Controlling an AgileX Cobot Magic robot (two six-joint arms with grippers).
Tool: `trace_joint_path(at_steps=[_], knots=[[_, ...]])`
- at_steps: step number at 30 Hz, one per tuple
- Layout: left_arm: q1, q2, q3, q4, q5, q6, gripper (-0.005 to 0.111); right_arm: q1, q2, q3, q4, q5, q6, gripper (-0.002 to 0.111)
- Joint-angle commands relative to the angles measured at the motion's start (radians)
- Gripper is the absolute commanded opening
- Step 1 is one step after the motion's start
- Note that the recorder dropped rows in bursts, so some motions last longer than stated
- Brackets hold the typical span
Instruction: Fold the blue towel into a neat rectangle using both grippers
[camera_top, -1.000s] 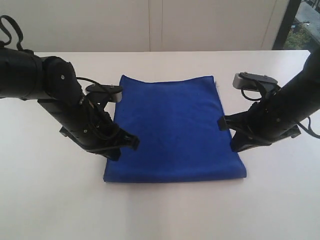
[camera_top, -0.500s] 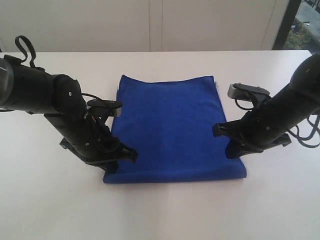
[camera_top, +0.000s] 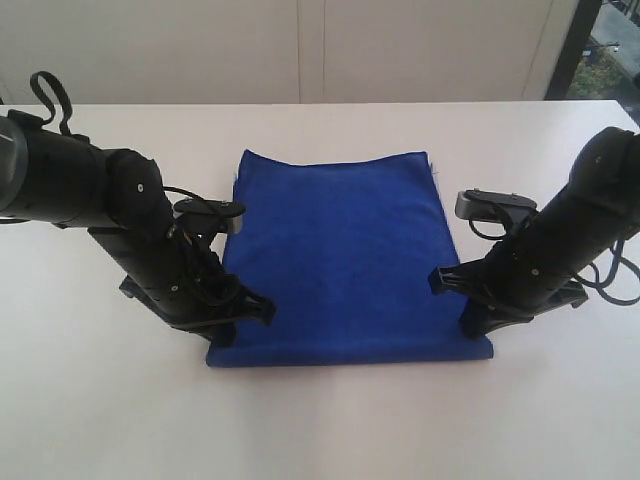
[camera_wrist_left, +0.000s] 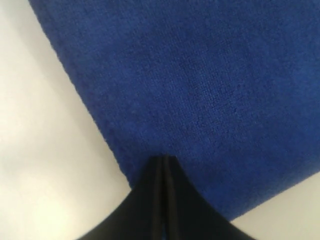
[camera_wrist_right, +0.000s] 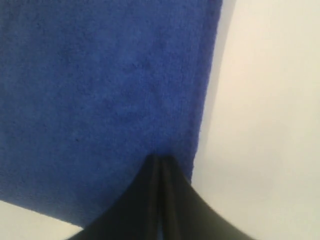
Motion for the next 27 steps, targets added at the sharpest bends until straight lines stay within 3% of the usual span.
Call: trace_joint_path(at_steps=[1,27], knots=[[-0.003,-0.003,0.009,0.016,0.014,-0.005,0.000,0.003,0.004,0.005,-0.004,0.011,0.005,0.000],[-0.003,-0.003,0.009,0.068,0.020,-0.023,0.000,0.029,-0.013,0.005,0.014,0.002,0.012,0.000]])
